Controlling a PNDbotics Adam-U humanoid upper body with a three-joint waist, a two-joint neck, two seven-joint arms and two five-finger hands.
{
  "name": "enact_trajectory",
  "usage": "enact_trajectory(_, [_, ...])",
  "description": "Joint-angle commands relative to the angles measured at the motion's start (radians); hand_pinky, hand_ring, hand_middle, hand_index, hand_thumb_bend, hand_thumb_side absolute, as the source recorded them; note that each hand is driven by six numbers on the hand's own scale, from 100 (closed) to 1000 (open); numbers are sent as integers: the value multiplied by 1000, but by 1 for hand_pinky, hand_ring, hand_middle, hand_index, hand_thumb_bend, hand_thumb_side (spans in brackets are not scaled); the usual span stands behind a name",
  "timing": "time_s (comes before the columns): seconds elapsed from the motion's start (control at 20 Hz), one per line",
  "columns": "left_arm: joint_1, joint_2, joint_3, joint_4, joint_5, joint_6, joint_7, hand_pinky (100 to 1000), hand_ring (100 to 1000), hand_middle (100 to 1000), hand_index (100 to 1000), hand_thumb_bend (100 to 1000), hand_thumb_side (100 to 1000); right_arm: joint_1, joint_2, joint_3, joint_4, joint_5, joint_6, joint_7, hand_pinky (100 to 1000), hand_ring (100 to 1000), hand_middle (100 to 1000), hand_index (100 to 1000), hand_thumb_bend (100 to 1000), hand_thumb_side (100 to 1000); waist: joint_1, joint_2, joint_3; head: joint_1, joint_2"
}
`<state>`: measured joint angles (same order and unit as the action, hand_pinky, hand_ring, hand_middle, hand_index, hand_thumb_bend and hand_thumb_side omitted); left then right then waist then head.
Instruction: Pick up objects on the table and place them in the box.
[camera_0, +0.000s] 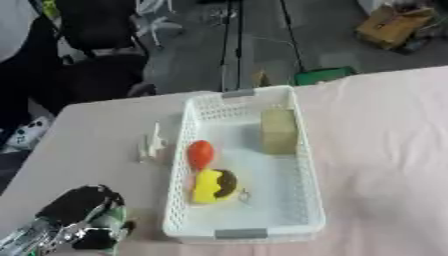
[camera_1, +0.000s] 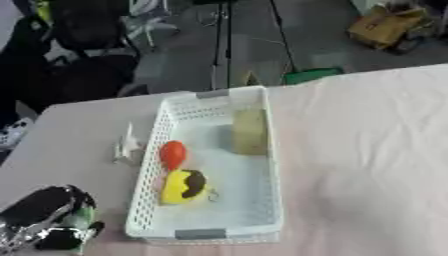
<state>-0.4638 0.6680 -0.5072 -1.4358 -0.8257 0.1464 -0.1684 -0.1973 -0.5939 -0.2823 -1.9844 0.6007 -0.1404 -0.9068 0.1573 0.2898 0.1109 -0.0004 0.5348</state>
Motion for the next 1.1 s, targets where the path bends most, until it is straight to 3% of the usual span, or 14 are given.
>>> enact_trajectory(0.05, [-8, 33, 17, -9, -29, -5, -3, 119, 370, 452, 703, 575, 370, -12, -15, -6, -16, -6, -1, 0, 853, 932, 830, 791, 100, 1000, -7, -15, 2, 1, -9])
enact_trajectory(0.55, [-12, 47, 32, -22, -63, 5, -1, 100, 341, 423, 596, 479, 290, -12, -15, -5, -16, -6, -2, 0, 852, 932, 829, 791, 100, 1000, -5, -16, 2, 0, -14])
enact_trajectory(0.9, [-13, 69, 44, -41, -80, 19, -3, 100, 325, 408, 568, 435, 294, -12, -17, -2, -16, -5, -2, 0, 852, 932, 830, 791, 100, 1000, -3, -17, 4, -2, -16])
enact_trajectory(1.1, [-7, 104, 60, -92, -70, 36, -49, 100, 324, 409, 557, 431, 294, -10, -20, -1, -16, -4, -2, 0, 852, 932, 830, 791, 100, 1000, 1, -20, 4, -5, -13])
